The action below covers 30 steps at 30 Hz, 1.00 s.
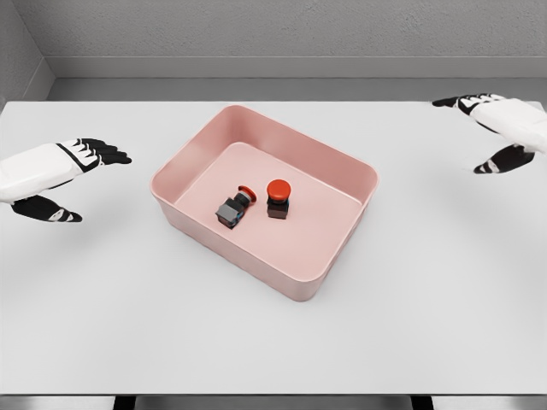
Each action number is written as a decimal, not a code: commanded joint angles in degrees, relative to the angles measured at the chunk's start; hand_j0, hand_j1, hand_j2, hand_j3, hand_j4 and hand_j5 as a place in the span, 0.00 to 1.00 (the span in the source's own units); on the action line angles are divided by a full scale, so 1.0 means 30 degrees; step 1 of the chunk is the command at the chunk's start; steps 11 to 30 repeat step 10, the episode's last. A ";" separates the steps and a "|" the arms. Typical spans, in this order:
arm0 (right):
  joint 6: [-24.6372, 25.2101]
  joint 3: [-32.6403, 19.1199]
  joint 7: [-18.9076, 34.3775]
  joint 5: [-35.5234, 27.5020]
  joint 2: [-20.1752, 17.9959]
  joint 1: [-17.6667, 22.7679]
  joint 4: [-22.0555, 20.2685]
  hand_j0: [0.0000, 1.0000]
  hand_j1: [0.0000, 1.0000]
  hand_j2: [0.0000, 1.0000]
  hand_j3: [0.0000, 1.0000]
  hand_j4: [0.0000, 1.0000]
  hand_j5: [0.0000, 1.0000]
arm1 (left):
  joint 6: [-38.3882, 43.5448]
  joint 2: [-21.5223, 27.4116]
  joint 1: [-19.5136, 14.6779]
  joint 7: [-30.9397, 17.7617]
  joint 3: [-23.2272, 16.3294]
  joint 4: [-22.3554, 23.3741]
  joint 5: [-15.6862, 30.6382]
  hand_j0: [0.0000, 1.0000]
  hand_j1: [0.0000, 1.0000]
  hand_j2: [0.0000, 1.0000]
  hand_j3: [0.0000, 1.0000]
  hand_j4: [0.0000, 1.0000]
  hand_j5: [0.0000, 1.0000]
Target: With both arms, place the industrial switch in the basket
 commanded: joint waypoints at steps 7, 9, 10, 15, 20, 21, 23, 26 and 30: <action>-0.1449 -0.0662 -0.0010 -0.0150 0.0065 0.0146 0.0310 1.00 1.00 1.00 1.00 1.00 1.00 | 0.0024 0.0035 0.0000 -0.0002 0.0006 -0.0007 0.0078 1.00 1.00 1.00 1.00 1.00 1.00; -0.1566 -0.0662 -0.0010 -0.0150 0.0094 0.0146 0.0310 1.00 1.00 1.00 1.00 1.00 1.00 | 0.0024 0.0035 0.0000 -0.0002 0.0006 -0.0007 0.0078 1.00 1.00 1.00 1.00 1.00 1.00; -0.1566 -0.0662 -0.0010 -0.0179 0.0094 0.0146 0.0339 1.00 1.00 1.00 1.00 1.00 1.00 | 0.0024 0.0035 0.0000 -0.0002 0.0006 -0.0007 0.0049 1.00 1.00 1.00 1.00 1.00 1.00; -0.1566 -0.0662 -0.0010 -0.0179 0.0094 0.0146 0.0339 1.00 1.00 1.00 1.00 1.00 1.00 | 0.0024 0.0035 0.0000 -0.0002 0.0006 -0.0007 0.0049 1.00 1.00 1.00 1.00 1.00 1.00; -0.1566 -0.0662 -0.0010 -0.0179 0.0094 0.0146 0.0339 1.00 1.00 1.00 1.00 1.00 1.00 | 0.0024 0.0035 0.0000 -0.0002 0.0006 -0.0007 0.0049 1.00 1.00 1.00 1.00 1.00 1.00; -0.1566 -0.0662 -0.0010 -0.0179 0.0094 0.0146 0.0339 1.00 1.00 1.00 1.00 1.00 1.00 | 0.0024 0.0035 0.0000 -0.0002 0.0006 -0.0007 0.0049 1.00 1.00 1.00 1.00 1.00 1.00; -0.1566 -0.0662 -0.0010 -0.0179 0.0094 0.0146 0.0339 1.00 1.00 1.00 1.00 1.00 1.00 | 0.0024 0.0035 0.0000 -0.0002 0.0006 -0.0007 0.0049 1.00 1.00 1.00 1.00 1.00 1.00; -0.1566 -0.0662 -0.0010 -0.0179 0.0094 0.0146 0.0339 1.00 1.00 1.00 1.00 1.00 1.00 | 0.0024 0.0035 0.0000 -0.0002 0.0006 -0.0007 0.0049 1.00 1.00 1.00 1.00 1.00 1.00; -0.1566 -0.0662 -0.0010 -0.0179 0.0094 0.0146 0.0339 1.00 1.00 1.00 1.00 1.00 1.00 | 0.0024 0.0035 0.0000 -0.0002 0.0006 -0.0007 0.0049 1.00 1.00 1.00 1.00 1.00 1.00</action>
